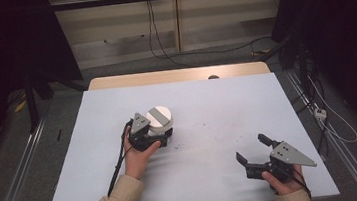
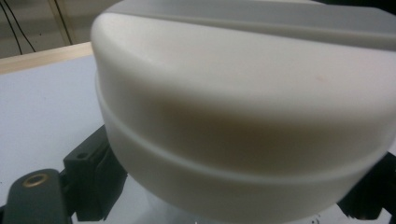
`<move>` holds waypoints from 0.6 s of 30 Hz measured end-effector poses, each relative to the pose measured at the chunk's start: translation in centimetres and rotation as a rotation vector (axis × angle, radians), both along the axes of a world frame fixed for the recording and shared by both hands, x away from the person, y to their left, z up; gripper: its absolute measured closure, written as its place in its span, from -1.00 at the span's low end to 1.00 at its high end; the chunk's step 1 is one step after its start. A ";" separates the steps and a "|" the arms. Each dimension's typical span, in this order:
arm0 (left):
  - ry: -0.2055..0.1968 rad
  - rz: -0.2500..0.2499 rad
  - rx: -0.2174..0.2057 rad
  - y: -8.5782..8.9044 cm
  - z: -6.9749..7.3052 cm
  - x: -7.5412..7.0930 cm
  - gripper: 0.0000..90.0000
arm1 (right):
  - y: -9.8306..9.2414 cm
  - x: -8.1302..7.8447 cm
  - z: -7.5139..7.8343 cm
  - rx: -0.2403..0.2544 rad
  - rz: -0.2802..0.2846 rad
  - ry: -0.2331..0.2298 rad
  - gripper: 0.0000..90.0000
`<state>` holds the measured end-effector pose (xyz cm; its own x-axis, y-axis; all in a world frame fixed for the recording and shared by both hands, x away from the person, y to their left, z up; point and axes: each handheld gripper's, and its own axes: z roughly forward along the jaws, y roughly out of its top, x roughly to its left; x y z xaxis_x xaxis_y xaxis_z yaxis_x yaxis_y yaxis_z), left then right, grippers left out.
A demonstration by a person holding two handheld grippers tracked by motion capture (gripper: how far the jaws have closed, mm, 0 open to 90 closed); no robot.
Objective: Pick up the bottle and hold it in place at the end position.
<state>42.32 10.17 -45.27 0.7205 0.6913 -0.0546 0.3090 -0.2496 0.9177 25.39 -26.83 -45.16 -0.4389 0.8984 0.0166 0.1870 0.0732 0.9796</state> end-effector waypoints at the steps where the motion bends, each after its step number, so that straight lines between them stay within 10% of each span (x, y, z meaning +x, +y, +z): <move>1: -0.003 0.001 0.001 0.0 0.0 0.0 -0.73 | 0.0 0.0 0.0 0.000 0.000 -0.001 -0.93; 18: -0.009 -0.008 -0.006 -0.2 -0.2 0.1 -0.61 | -0.2 0.2 0.0 -0.003 -0.001 -0.001 -0.92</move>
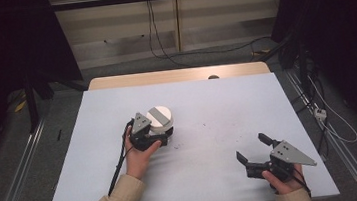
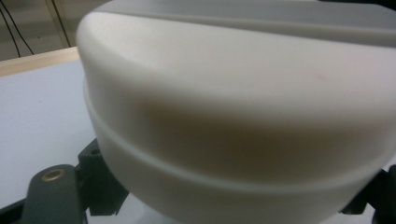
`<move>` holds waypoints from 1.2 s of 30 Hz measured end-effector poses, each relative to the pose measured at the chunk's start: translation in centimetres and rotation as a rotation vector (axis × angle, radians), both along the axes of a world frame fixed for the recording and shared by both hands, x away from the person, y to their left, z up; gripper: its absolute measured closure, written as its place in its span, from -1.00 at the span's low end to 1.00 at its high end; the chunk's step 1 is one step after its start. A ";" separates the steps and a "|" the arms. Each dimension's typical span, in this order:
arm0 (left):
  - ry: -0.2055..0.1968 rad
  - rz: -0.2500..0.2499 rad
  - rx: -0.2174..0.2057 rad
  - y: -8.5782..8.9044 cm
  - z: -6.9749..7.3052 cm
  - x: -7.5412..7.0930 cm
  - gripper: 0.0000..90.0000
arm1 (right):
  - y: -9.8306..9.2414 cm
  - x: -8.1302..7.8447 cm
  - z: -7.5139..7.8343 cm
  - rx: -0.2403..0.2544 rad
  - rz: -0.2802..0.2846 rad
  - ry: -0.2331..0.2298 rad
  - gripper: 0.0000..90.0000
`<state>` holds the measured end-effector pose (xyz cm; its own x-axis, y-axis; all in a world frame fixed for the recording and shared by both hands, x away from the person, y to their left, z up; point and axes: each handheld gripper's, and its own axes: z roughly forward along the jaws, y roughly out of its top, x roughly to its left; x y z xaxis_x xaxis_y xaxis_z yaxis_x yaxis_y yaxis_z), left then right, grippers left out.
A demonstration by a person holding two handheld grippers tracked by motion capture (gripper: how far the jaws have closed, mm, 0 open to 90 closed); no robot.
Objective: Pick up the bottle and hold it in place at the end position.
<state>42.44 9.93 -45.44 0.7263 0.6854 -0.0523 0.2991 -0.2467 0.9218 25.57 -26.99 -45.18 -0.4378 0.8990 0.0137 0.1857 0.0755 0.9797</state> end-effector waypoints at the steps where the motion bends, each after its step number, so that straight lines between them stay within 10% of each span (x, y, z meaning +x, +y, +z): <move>1: -0.001 0.001 0.000 0.0 0.0 0.0 -0.61 | 0.0 0.0 0.0 0.001 -0.002 0.001 -0.92; 36: -0.038 -0.033 -0.024 -2.1 1.9 0.9 -0.59 | -0.6 0.0 0.0 0.016 -0.011 0.000 -0.92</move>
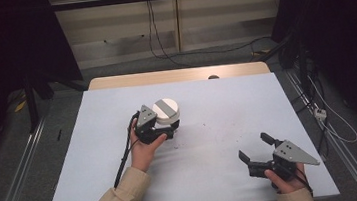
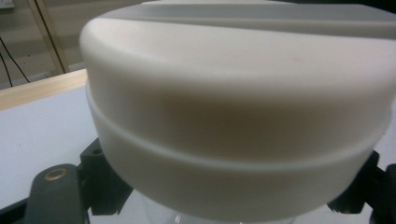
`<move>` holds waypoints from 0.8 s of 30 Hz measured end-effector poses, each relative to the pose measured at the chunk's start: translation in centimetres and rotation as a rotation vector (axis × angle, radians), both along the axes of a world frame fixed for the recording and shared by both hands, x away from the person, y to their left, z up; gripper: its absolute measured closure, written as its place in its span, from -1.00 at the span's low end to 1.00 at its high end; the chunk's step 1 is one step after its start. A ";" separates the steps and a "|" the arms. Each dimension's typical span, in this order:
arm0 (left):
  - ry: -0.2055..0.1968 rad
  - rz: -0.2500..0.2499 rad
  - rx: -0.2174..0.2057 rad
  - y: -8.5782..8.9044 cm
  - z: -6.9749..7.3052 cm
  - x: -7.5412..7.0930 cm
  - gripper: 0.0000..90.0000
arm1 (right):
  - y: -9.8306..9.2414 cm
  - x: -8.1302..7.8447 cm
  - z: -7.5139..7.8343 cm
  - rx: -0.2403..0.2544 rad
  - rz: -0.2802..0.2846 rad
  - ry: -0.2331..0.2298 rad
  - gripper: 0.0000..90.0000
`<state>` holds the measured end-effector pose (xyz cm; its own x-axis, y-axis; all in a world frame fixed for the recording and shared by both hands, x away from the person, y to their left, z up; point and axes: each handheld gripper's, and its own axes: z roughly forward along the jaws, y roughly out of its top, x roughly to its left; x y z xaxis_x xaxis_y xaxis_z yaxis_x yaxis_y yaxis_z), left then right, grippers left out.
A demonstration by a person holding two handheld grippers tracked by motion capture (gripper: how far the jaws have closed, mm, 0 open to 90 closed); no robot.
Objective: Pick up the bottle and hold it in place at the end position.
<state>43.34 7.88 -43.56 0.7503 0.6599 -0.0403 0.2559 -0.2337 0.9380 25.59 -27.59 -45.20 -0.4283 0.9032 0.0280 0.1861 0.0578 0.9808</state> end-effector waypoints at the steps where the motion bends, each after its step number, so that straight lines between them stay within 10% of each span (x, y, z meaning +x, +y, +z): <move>1: 0.000 -0.001 -0.002 -0.1 0.1 0.1 -0.59 | 0.0 0.0 0.0 0.000 0.001 0.000 -0.92; 24: 0.006 -0.005 0.013 -1.7 -1.2 1.1 -0.59 | -0.1 0.1 0.0 0.003 0.003 0.003 -0.92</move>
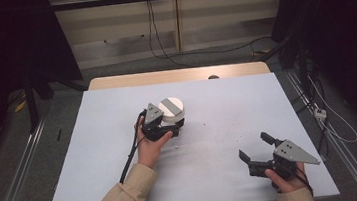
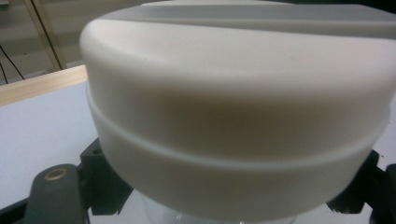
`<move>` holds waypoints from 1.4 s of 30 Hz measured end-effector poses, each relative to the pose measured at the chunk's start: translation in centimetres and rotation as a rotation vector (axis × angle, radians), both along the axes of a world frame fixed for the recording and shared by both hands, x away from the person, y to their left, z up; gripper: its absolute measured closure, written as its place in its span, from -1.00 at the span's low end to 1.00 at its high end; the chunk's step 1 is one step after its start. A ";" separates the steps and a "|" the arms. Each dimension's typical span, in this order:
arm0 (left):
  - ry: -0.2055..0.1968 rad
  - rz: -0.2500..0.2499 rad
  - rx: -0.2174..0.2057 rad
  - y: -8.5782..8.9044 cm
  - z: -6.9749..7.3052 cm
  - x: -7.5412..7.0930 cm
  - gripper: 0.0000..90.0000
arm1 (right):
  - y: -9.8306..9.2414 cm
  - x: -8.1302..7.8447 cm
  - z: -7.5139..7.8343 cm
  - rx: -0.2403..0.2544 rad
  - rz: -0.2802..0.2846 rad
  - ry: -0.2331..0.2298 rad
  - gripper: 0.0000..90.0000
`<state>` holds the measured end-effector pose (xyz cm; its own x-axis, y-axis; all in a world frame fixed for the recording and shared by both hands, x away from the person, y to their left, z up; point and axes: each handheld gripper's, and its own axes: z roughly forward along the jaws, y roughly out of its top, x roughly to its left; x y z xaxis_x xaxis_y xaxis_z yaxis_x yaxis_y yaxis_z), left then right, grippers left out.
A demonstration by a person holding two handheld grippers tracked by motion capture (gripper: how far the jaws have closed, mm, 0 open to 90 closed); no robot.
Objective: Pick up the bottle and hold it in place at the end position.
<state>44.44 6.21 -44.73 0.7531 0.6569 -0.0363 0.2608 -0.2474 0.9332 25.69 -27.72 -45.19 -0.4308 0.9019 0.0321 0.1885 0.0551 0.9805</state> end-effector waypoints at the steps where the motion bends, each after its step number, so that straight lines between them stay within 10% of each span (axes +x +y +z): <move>1: -0.001 0.003 -0.002 -0.1 0.0 0.0 -0.59 | 0.0 0.0 0.0 -0.001 0.000 0.000 -0.92; 42: -0.018 -0.012 0.030 -2.1 -0.5 0.8 -0.59 | 0.1 0.1 0.0 0.002 0.004 0.003 -0.92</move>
<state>45.26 4.12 -45.23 0.7610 0.6488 -0.0026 0.2406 -0.2786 0.9298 25.80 -27.59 -45.22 -0.4342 0.9001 0.0356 0.1911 0.0534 0.9801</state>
